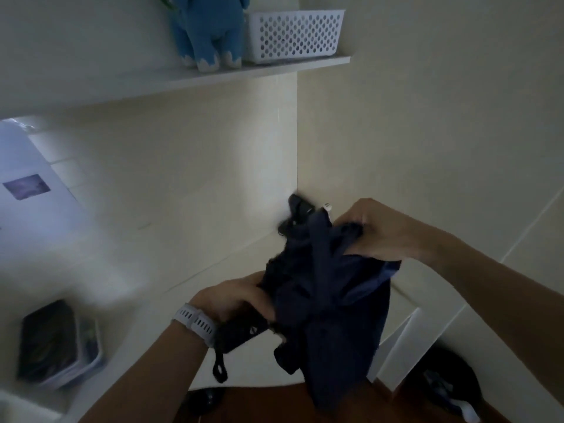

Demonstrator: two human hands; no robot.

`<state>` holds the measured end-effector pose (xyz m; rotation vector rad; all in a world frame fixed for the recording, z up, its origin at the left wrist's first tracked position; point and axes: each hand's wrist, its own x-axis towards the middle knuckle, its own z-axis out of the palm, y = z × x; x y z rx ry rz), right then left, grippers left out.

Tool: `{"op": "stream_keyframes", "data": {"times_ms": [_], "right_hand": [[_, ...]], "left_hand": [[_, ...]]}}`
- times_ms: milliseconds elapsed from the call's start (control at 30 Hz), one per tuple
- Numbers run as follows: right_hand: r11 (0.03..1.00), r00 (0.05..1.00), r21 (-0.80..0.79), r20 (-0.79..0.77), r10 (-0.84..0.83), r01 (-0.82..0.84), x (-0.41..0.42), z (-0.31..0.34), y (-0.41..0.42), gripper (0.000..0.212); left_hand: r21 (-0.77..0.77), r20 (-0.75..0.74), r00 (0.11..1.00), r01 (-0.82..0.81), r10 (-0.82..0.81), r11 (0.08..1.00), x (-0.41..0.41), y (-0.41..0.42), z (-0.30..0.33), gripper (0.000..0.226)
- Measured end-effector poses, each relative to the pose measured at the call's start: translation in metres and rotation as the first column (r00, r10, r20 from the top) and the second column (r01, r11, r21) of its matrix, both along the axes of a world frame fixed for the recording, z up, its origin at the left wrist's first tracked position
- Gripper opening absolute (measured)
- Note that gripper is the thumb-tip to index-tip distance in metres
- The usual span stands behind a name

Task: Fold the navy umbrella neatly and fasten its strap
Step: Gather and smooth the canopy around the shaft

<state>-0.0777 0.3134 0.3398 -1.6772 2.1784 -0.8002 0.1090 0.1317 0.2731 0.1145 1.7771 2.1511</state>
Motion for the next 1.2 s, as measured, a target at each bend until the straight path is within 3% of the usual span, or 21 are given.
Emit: {"op": "stream_keyframes", "data": {"times_ms": [67,133,267,333,400,467,533,633,700,800,867,933,967,1000,1033,1067,1167,1200], "right_hand": [[0.997,0.988,0.017,0.128,-0.080,0.079,-0.001,-0.003,0.002,0.062],[0.994,0.974,0.063,0.202,-0.105,0.094,0.005,-0.004,0.001,0.058],[0.980,0.933,0.152,0.316,-0.170,0.127,0.011,-0.006,-0.008,0.052],[0.957,0.878,0.210,0.396,-0.271,0.200,0.007,-0.009,-0.014,0.051],[0.928,0.864,0.301,0.381,-0.330,0.222,0.004,-0.015,-0.019,0.049],[0.891,0.863,0.375,0.327,-0.385,0.256,0.001,-0.023,-0.023,0.034],[0.870,0.823,0.404,0.363,-0.437,0.283,-0.004,-0.030,-0.023,0.036],[0.860,0.801,0.431,0.392,-0.452,0.274,-0.001,-0.037,-0.020,0.037],[0.877,0.808,0.405,0.407,-0.425,0.258,0.002,-0.040,-0.014,0.034],[0.914,0.743,0.209,0.532,-0.405,0.349,0.002,-0.021,-0.005,0.032],[0.952,0.783,0.076,0.550,-0.289,0.298,0.006,-0.003,0.010,0.051],[0.995,0.917,0.077,0.387,-0.093,0.069,0.026,0.003,0.025,0.090],[0.994,0.968,0.108,0.245,-0.052,0.026,0.036,-0.002,0.028,0.095],[0.991,0.990,0.114,0.111,-0.082,0.069,0.038,-0.010,0.026,0.087],[0.988,0.987,0.084,0.079,-0.140,0.133,0.036,-0.018,0.023,0.074],[0.983,0.978,0.063,0.115,-0.176,0.170,0.031,-0.023,0.015,0.061],[0.961,0.909,-0.001,0.323,-0.263,0.278,0.013,-0.032,0.010,0.033],[0.957,0.894,-0.033,0.368,-0.255,0.287,0.010,-0.034,0.012,0.028]], "left_hand": [[-0.225,0.022,1.000,0.022,-0.018,0.974,0.003,0.000,0.005,0.054],[-0.394,0.041,0.997,0.078,-0.068,0.916,0.006,0.008,0.015,0.057],[-0.648,-0.034,0.999,0.005,-0.035,0.762,0.014,0.010,0.009,0.033],[-0.756,-0.205,0.977,-0.119,-0.060,0.644,0.018,0.008,0.006,0.019],[-0.826,-0.397,0.909,-0.294,-0.125,0.482,0.020,0.007,0.000,0.024],[-0.860,-0.480,0.854,-0.413,-0.200,0.301,0.022,0.011,0.000,0.027],[-0.838,-0.546,0.799,-0.511,-0.252,0.195,0.025,0.015,0.001,0.024],[-0.814,-0.545,0.836,-0.510,-0.060,0.278,0.029,0.021,0.003,0.087],[-0.813,-0.548,0.836,-0.522,-0.036,0.257,0.033,0.025,0.000,0.107],[-0.785,-0.591,0.807,-0.573,-0.008,0.235,0.038,0.026,-0.003,0.090],[-0.779,-0.598,0.801,-0.579,-0.009,0.238,0.041,0.022,0.000,0.077],[-0.769,-0.589,0.808,-0.572,0.032,0.286,0.044,0.021,0.005,0.092],[-0.767,-0.589,0.808,-0.568,0.025,0.297,0.044,0.020,0.006,0.096],[-0.768,-0.603,0.797,-0.576,-0.012,0.280,0.044,0.022,0.009,0.088],[-0.765,-0.626,0.778,-0.598,-0.058,0.239,0.044,0.024,0.010,0.075],[-0.762,-0.640,0.763,-0.615,-0.091,0.202,0.044,0.025,0.011,0.068],[-0.750,-0.656,0.707,-0.648,-0.264,0.131,0.045,0.032,0.009,0.091],[-0.743,-0.648,0.673,-0.661,-0.357,0.103,0.045,0.033,0.009,0.089]]}}
